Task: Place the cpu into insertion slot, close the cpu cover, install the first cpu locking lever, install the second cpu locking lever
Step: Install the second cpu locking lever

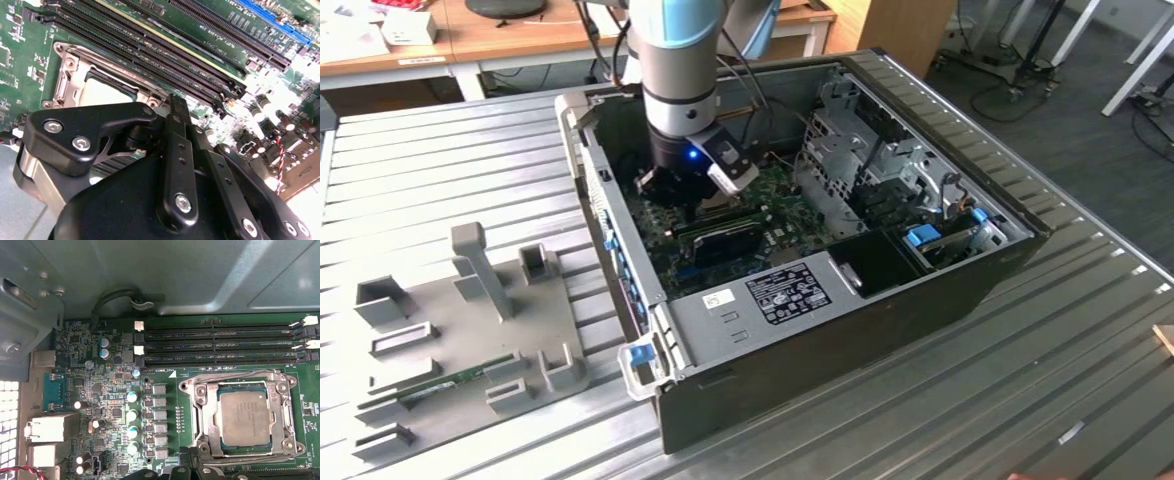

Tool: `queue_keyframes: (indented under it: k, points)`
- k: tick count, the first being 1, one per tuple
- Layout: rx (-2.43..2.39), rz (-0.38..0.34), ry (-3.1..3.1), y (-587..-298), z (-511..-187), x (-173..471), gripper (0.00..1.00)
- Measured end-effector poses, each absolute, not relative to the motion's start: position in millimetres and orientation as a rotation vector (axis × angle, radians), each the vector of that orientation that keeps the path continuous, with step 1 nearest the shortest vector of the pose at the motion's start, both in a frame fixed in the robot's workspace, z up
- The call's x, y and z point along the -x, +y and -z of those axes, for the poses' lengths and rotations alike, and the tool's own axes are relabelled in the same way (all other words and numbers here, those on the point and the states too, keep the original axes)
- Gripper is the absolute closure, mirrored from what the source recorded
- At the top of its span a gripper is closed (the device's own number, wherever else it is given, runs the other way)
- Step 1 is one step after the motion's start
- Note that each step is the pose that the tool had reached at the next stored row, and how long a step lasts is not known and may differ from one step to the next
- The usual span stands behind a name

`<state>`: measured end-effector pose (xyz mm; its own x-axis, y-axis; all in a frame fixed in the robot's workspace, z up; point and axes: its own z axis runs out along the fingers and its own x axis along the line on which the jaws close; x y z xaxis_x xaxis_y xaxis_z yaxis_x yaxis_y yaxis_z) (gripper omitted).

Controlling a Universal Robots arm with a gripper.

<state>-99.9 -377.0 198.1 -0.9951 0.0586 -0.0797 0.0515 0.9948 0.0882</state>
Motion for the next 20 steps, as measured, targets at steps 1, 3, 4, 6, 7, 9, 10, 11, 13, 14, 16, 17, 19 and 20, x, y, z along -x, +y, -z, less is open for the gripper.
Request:
queue_keyframes:
  k: [1,3,4,6,7,9,10,11,13,14,16,17,19,20]
  points:
    - [-0.084,-0.132,3.055,-377.1,-197.7,100.0,0.89]
    - [-0.084,-0.132,3.054,-377.0,-196.4,100.2,0.89]
    - [-0.084,-0.132,3.054,-377.0,-195.7,100.2,0.89]
    - [-0.084,-0.131,3.054,-377.1,-194.6,100.3,0.89]
    - [-0.084,-0.131,3.054,-377.1,-194.3,100.3,0.89]
    - [-0.084,-0.131,3.054,-377.1,-194.1,100.3,0.89]
    - [-0.084,-0.131,3.054,-377.0,-194.0,100.3,0.89]
    - [-0.084,-0.130,3.054,-377.1,-194.0,100.3,0.89]
    - [-0.084,-0.130,3.054,-377.1,-194.0,100.3,0.89]
    - [-0.084,-0.128,3.054,-377.0,-193.9,100.3,0.89]
    - [-0.084,-0.119,3.054,-377.0,-194.0,100.3,0.89]
    - [-0.084,-0.113,3.054,-377.0,-194.2,100.3,0.89]
    - [-0.083,-0.100,3.054,-377.0,-194.6,100.3,0.89]
    - [-0.083,-0.095,3.054,-377.0,-194.8,100.3,0.89]
